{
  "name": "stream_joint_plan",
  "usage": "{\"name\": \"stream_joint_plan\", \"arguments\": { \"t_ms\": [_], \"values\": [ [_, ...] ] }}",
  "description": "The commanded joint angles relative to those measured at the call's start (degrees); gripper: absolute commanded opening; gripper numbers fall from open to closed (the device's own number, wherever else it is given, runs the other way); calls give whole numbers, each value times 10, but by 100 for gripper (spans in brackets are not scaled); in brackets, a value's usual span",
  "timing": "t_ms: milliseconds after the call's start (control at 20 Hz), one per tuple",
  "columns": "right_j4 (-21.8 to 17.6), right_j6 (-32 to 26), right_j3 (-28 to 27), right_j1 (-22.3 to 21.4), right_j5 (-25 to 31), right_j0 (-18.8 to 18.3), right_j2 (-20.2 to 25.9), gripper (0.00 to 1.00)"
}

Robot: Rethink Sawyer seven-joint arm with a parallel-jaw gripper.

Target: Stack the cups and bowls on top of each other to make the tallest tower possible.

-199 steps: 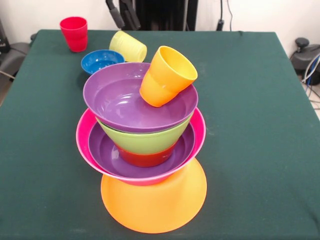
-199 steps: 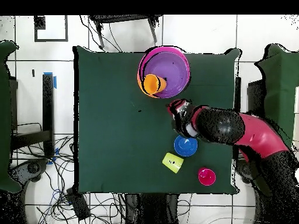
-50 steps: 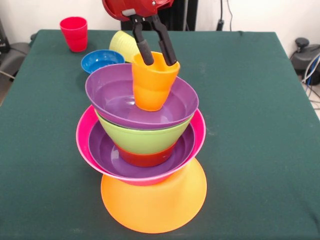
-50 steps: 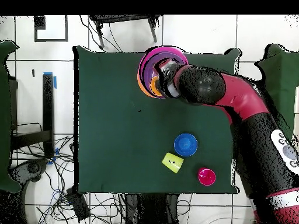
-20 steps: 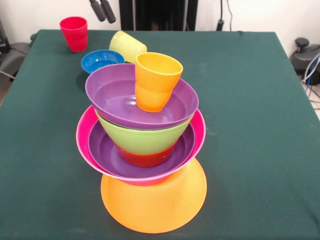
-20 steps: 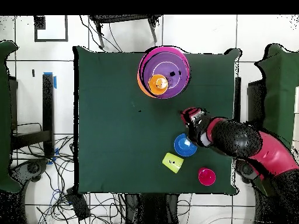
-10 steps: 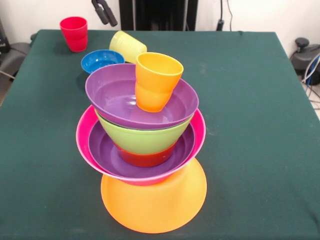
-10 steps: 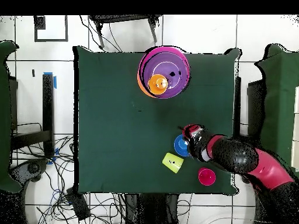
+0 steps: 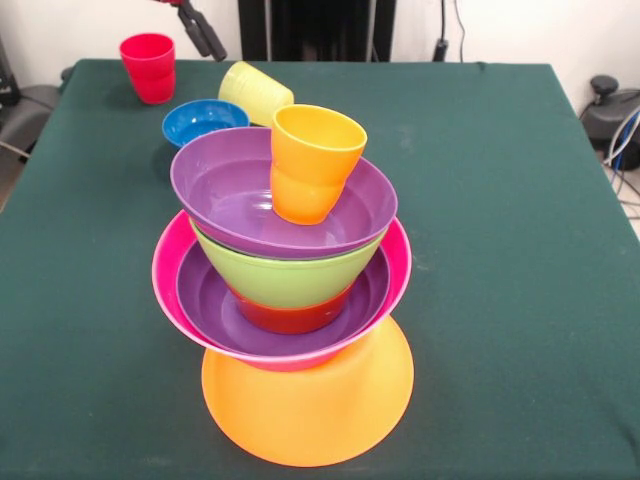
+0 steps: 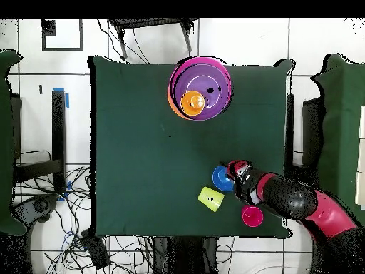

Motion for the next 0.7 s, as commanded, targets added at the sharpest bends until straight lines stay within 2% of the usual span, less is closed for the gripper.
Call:
{"name": "stream_joint_plan", "arguments": {
  "t_ms": [50, 350, 700],
  "values": [
    [-53, -90, 52, 31, -12, 8, 10, 100],
    [-72, -86, 54, 66, -23, 5, 0, 100],
    [-123, -113, 29, 109, -18, -13, -24, 100]
  ]
}}
